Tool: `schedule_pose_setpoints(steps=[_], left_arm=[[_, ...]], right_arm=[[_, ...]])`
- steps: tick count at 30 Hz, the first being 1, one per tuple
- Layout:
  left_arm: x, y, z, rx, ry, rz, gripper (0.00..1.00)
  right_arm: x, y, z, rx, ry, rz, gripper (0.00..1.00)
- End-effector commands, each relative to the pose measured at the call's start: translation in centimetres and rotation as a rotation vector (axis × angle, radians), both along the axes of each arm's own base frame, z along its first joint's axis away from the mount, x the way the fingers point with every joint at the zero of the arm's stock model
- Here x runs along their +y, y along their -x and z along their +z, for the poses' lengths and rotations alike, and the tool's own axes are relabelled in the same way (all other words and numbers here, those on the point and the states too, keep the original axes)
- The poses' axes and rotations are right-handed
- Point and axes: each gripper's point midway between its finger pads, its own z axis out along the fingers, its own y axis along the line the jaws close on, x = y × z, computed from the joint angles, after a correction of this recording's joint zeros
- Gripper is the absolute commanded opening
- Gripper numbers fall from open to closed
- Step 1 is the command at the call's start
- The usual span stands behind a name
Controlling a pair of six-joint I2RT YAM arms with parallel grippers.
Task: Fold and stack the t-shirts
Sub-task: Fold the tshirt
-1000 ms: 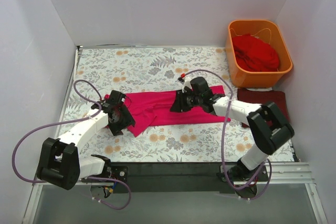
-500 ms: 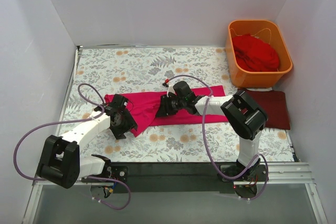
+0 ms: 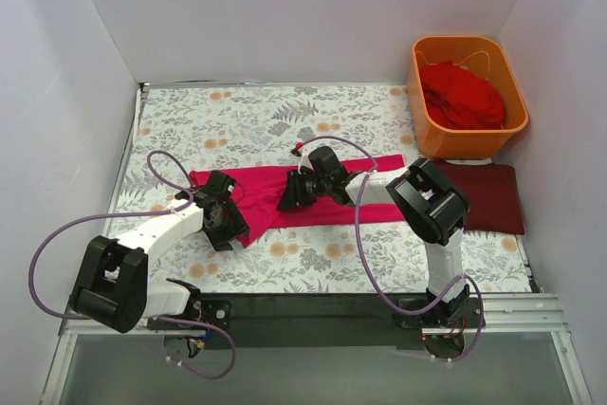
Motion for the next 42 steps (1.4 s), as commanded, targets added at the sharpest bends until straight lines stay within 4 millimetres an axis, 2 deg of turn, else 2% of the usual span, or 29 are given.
schedule_pose_setpoints(steps=[1,12,23,27,31,33,37,38,42], left_arm=[[-0.6,0.3,-0.2,0.007,0.024,-0.009,0.49],[-0.8,0.5,-0.4,0.013,0.027,-0.016,0.36],[-1.4,0.5,-0.8,0.026,0.044,-0.015,0.26],[-1.1,0.9,-1.2,0.036,0.028,-0.013,0.16],[-1.1,0.9,-1.2,0.036,0.028,-0.015,0.0],[-1.1,0.7,-1.0,0.03,0.027,-0.02,0.0],[-0.6,0.6,0.1,0.027,-0.001,-0.021,0.0],[-0.3,-0.2,0.6,-0.002,-0.027,-0.014,0.0],[0.2,-0.9,2.5,-0.045,-0.047,-0.012,0.0]], right_arm=[[0.5,-0.4,0.4,-0.019,-0.019,-0.001,0.35],[0.4,-0.2,0.7,-0.027,-0.023,0.008,0.1],[0.4,-0.2,0.8,-0.03,-0.026,0.014,0.08],[0.3,-0.1,0.9,-0.033,-0.026,0.017,0.07],[0.3,0.1,1.0,-0.035,-0.028,0.023,0.05],[0.3,0.3,1.2,-0.035,-0.03,0.027,0.03],[0.1,0.5,1.9,-0.052,-0.036,0.03,0.01],[0.0,0.5,2.0,-0.055,-0.037,0.028,0.01],[-0.2,0.8,2.7,-0.056,-0.042,0.033,0.01]])
